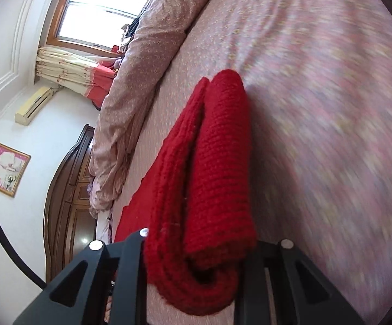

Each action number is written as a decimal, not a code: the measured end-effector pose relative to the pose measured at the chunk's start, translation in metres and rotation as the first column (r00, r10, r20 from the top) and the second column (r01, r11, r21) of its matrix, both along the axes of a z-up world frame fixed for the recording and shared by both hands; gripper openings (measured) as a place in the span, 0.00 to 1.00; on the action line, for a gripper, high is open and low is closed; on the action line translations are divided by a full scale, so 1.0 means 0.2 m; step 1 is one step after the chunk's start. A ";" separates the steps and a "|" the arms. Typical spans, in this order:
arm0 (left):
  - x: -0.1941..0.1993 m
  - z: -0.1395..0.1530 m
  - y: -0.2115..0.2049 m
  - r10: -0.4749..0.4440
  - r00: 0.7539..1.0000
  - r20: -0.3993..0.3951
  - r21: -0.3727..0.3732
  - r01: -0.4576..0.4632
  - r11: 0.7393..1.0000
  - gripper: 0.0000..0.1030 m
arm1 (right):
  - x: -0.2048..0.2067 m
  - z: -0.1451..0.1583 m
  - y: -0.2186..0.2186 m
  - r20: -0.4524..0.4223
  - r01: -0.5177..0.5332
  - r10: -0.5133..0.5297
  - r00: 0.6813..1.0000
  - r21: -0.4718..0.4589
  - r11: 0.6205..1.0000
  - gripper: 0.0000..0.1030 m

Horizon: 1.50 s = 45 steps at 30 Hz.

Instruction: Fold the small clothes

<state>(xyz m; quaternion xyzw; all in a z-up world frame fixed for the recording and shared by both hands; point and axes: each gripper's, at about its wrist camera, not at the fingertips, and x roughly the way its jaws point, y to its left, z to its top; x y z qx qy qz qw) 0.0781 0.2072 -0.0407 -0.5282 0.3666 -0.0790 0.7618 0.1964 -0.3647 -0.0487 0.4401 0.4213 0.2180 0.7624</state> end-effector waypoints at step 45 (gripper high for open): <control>0.24 0.22 -1.23 -0.357 0.908 -0.220 0.577 0.416 0.702 0.05 | -0.16 -0.17 -0.06 -0.026 0.026 -0.024 0.999 0.054 0.998 0.26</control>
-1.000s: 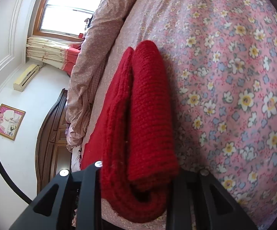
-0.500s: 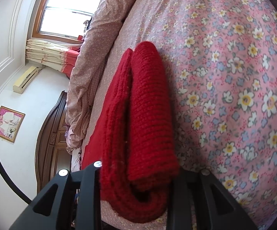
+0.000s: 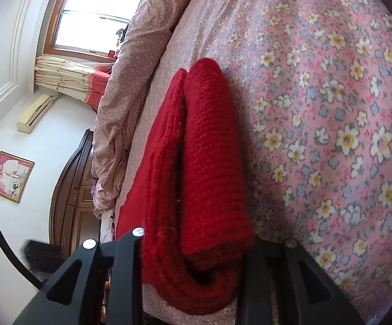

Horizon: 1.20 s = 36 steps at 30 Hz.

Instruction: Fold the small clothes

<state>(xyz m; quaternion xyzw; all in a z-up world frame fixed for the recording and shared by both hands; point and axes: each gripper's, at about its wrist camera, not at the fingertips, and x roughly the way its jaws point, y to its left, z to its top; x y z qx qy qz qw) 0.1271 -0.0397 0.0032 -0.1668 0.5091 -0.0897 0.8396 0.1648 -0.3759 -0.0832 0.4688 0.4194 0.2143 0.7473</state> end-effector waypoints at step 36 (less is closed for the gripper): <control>-0.54 0.19 1.10 0.347 0.928 0.137 -0.293 -0.296 0.909 0.01 | -0.17 0.97 1.56 0.301 -0.021 0.438 0.847 -0.805 0.593 0.22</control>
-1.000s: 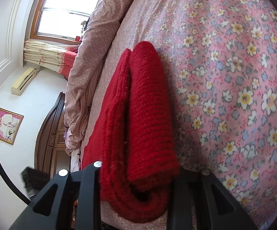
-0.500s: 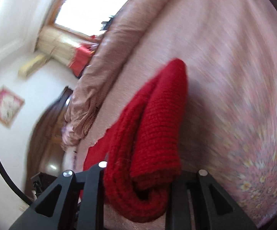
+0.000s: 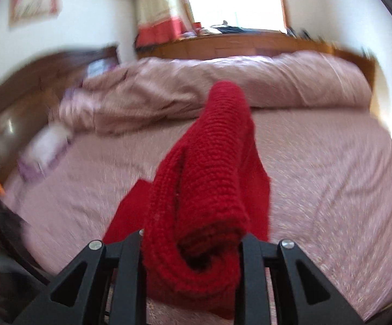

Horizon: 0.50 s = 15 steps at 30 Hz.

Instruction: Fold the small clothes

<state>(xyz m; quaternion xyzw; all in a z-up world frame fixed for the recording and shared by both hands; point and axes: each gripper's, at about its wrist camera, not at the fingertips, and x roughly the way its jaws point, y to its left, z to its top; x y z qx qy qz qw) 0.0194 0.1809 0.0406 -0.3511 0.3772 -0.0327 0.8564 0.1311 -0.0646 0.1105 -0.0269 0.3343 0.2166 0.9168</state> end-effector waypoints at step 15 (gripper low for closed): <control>-0.07 -0.20 0.09 0.025 0.991 -0.134 -0.019 -0.027 0.999 0.09 | -0.19 -0.30 0.41 0.004 -0.192 0.192 0.981 -0.004 0.981 0.48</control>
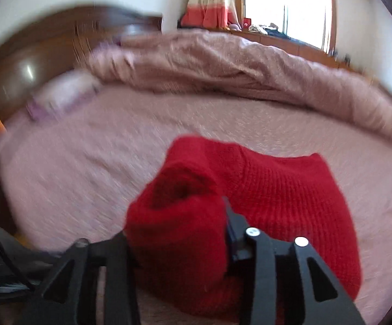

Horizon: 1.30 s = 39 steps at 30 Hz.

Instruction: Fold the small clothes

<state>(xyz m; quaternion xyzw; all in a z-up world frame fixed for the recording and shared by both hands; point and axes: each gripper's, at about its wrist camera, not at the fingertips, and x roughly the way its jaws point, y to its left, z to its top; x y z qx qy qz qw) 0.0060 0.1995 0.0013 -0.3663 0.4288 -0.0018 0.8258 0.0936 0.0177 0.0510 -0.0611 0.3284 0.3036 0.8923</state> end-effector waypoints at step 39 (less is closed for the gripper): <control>0.55 0.53 -0.44 -0.111 0.961 0.251 -0.105 0.142 0.984 0.18 | -0.06 -0.25 -0.77 0.037 0.217 -0.221 0.975 0.085 0.972 0.94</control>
